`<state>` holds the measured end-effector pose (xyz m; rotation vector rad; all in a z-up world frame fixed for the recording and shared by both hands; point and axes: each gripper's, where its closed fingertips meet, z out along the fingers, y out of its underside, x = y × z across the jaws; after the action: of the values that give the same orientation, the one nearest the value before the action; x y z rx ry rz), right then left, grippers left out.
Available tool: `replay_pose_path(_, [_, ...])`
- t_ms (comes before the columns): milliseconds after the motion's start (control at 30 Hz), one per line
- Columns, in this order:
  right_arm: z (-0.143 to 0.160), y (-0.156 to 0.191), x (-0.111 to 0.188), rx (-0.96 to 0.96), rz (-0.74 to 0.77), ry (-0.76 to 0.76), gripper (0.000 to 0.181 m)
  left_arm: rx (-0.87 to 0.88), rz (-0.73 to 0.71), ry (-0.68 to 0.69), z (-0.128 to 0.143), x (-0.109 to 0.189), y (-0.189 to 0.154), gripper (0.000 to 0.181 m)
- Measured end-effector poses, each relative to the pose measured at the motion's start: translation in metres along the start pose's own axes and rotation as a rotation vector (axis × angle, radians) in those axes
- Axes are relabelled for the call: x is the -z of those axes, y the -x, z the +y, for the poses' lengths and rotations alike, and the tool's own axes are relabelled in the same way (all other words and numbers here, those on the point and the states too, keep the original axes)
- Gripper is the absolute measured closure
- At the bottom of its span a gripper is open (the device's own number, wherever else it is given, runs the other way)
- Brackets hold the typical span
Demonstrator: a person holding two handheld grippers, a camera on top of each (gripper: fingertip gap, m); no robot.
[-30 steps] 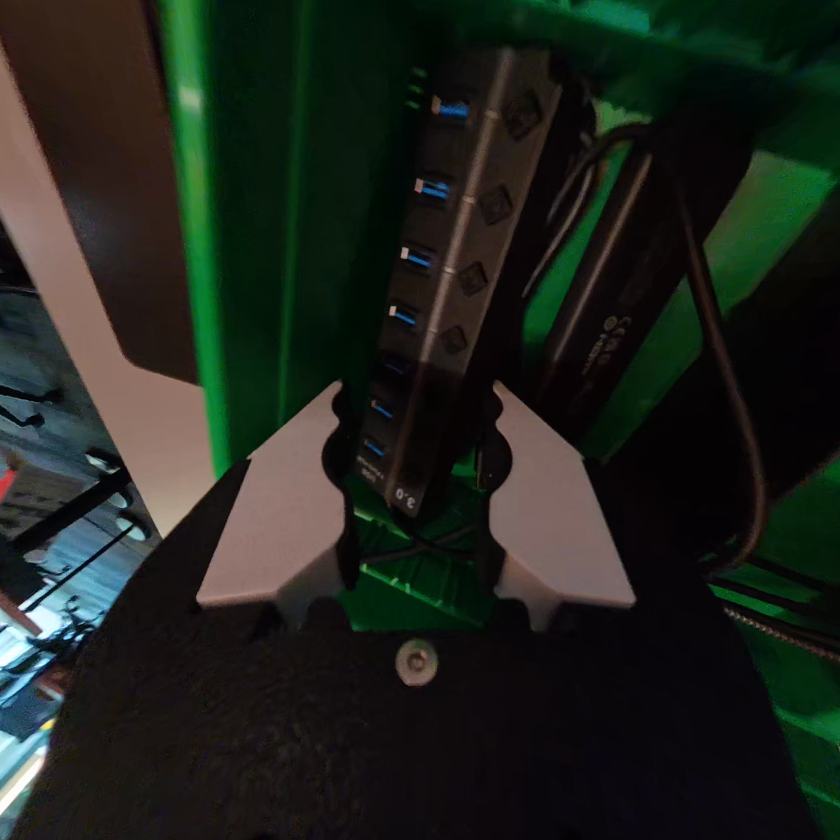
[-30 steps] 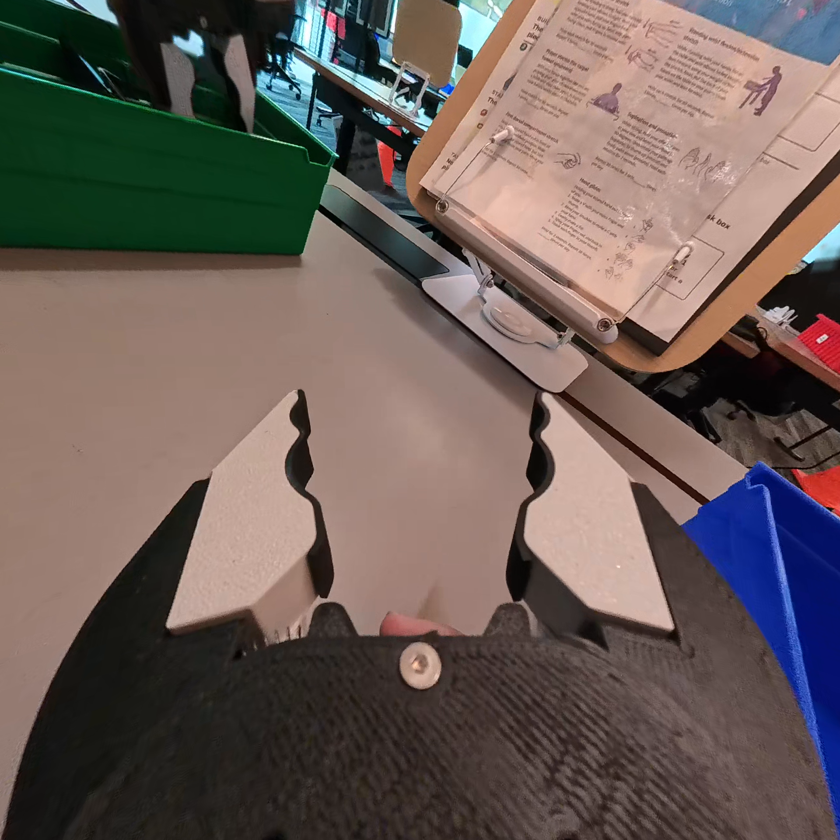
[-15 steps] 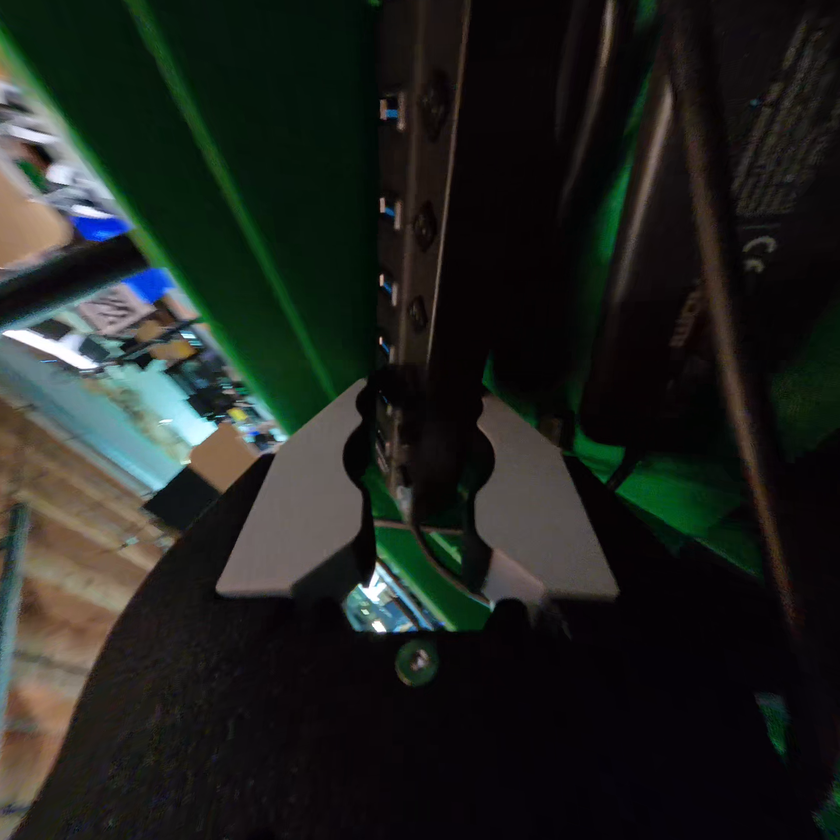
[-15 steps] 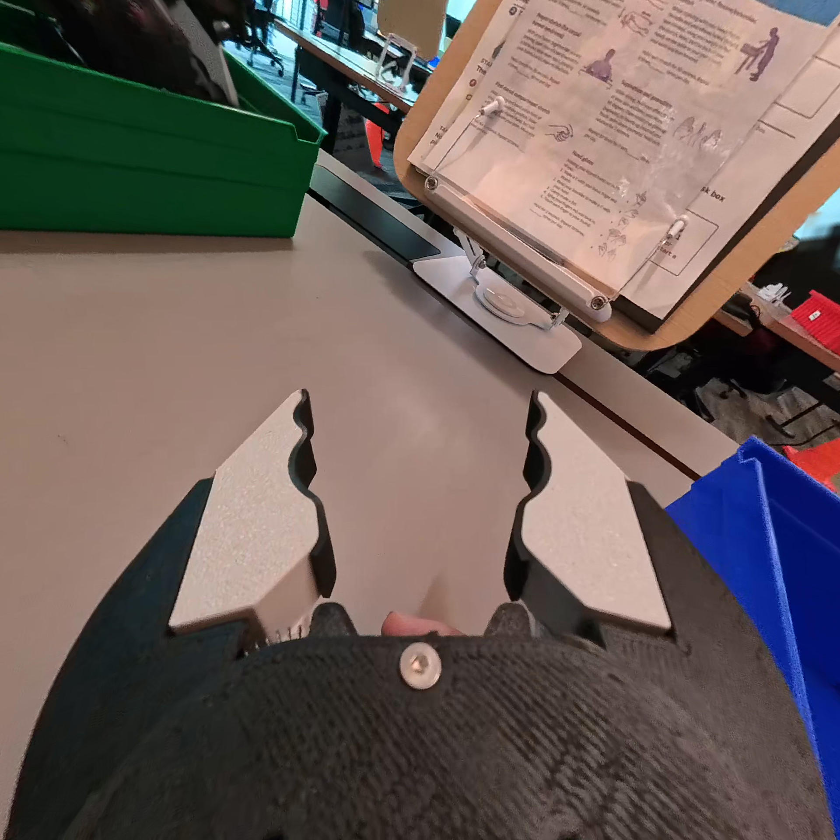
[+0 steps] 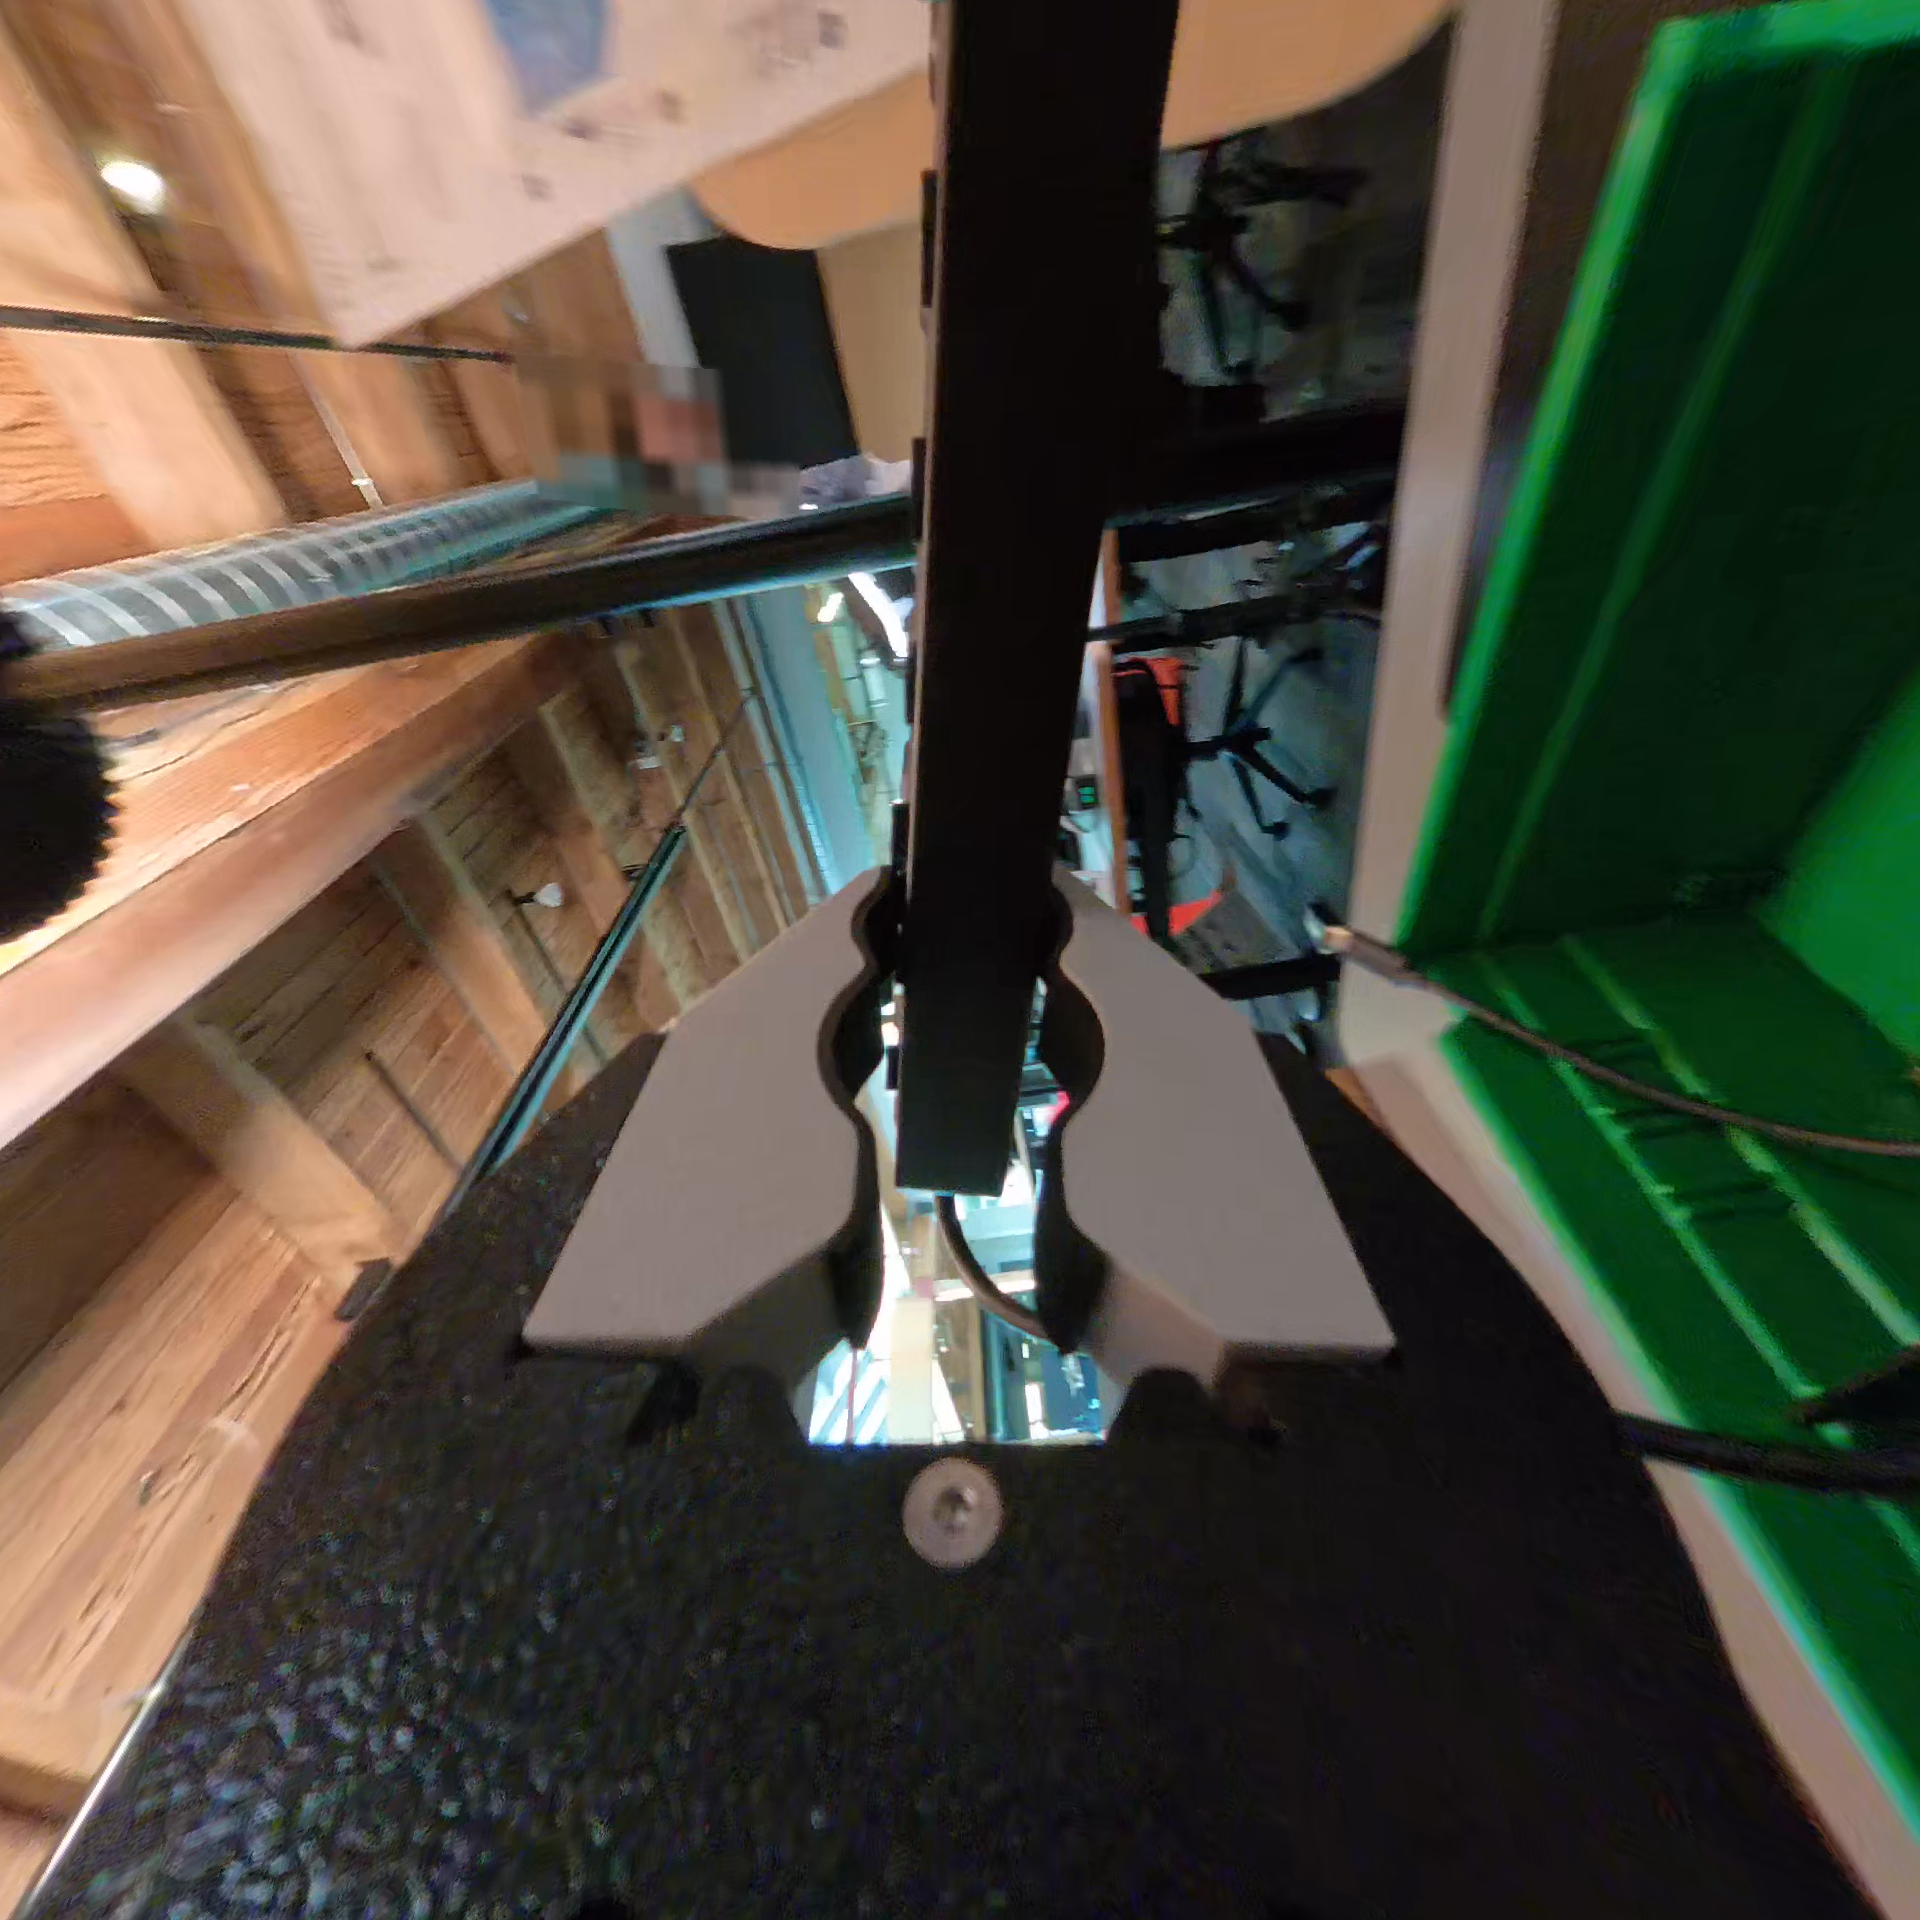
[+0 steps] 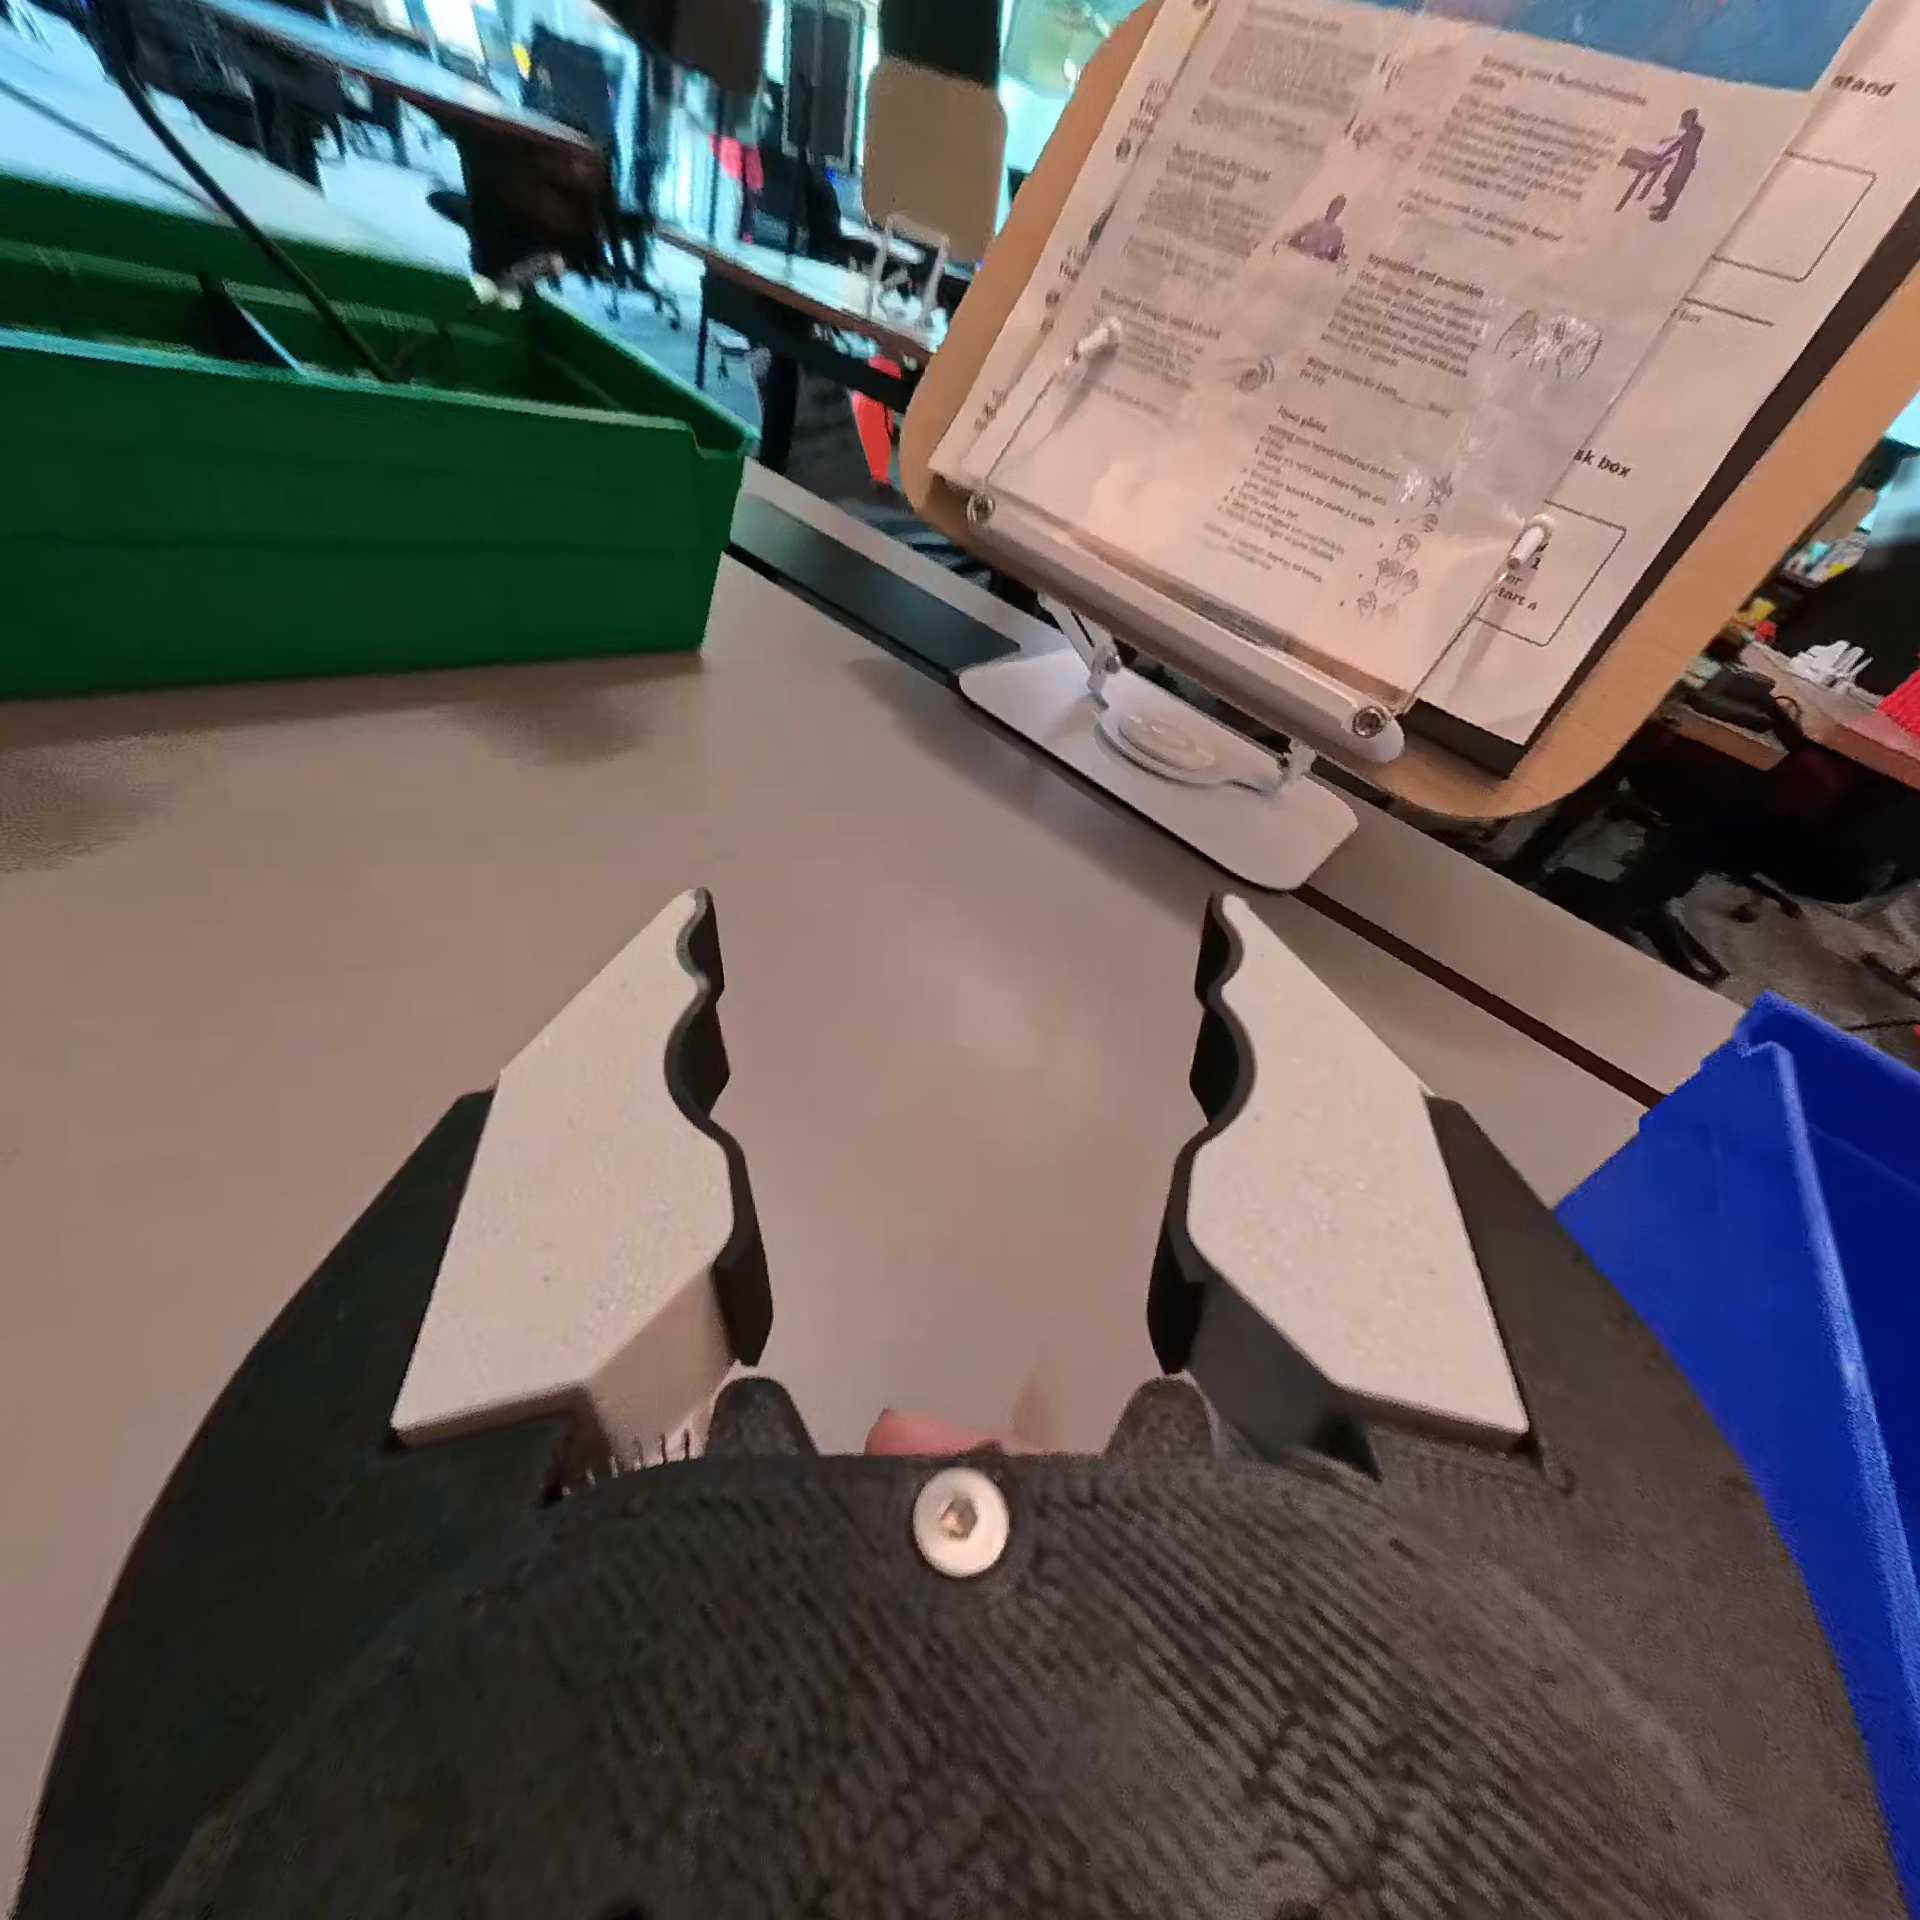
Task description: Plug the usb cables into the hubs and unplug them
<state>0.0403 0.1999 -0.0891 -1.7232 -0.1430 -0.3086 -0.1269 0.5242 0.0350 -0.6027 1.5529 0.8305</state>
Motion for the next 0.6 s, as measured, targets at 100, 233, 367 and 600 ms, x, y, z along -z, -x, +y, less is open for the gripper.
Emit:
replay_pose_path(100, [-0.009,0.004,0.003,-0.032,-0.029,-0.057,0.093,0.009,-0.119,-0.019,-0.008,0.019,0.052,0.159])
replay_pose_path(233, [-0.018,0.017,0.004,-0.091,-0.121,-0.099,0.093,0.056,-0.286,-0.052,-0.022,0.052,0.129,0.159])
replay_pose_path(367, [-0.022,0.03,0.005,-0.2,-0.235,-0.109,0.093,0.177,-0.415,-0.11,-0.037,0.087,0.209,0.159])
replay_pose_path(600, [-0.038,0.039,0.014,-0.319,-0.36,-0.189,0.084,0.279,-0.505,-0.303,-0.093,0.141,0.277,0.159])
